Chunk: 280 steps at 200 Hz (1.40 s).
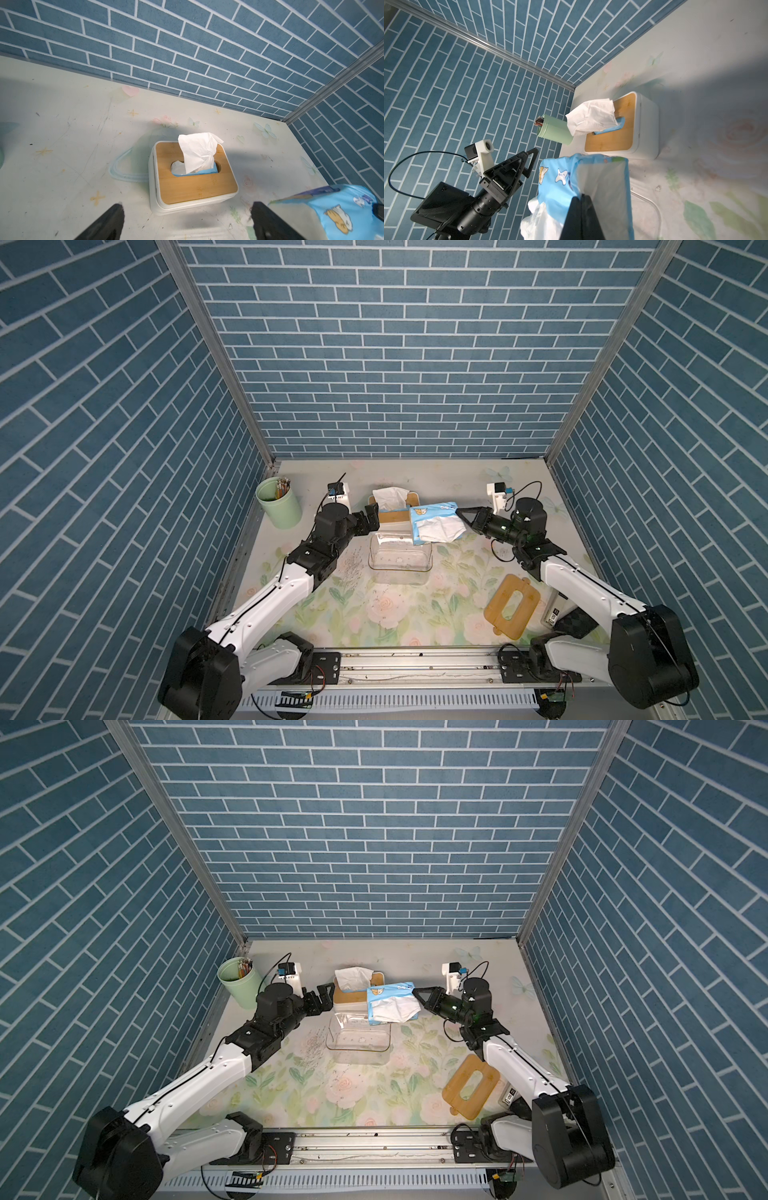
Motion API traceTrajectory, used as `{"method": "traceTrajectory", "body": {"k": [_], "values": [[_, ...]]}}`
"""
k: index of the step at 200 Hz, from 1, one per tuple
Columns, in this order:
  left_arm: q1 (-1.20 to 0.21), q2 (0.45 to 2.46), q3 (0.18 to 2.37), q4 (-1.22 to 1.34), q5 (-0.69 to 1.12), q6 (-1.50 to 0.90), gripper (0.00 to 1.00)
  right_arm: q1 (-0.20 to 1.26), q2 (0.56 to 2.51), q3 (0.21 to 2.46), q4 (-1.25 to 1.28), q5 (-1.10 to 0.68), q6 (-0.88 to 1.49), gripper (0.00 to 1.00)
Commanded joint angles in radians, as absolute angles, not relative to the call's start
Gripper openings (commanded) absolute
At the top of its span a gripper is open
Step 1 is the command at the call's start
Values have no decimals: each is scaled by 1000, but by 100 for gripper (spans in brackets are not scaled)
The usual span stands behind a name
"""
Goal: Put the tissue paper into the tissue box
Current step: Place the paper towel in the tissue box.
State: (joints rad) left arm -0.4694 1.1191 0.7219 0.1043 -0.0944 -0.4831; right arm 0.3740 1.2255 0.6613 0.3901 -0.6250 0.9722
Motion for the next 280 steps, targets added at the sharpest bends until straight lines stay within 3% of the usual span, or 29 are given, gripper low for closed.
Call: {"method": "traceTrajectory", "body": {"k": [1, 119, 155, 280], "values": [[-462, 1090, 752, 69, -144, -485, 100, 451, 1220, 699, 452, -522, 1048, 0], [-452, 1018, 766, 0, -156, -442, 100, 738, 1359, 677, 535, -225, 1160, 0], [-452, 1017, 755, 6, -130, -446, 100, 770, 1375, 659, 540, -138, 1197, 0], [-453, 1039, 756, 0, -117, -424, 100, 838, 1316, 615, 526, -81, 1201, 0]]}}
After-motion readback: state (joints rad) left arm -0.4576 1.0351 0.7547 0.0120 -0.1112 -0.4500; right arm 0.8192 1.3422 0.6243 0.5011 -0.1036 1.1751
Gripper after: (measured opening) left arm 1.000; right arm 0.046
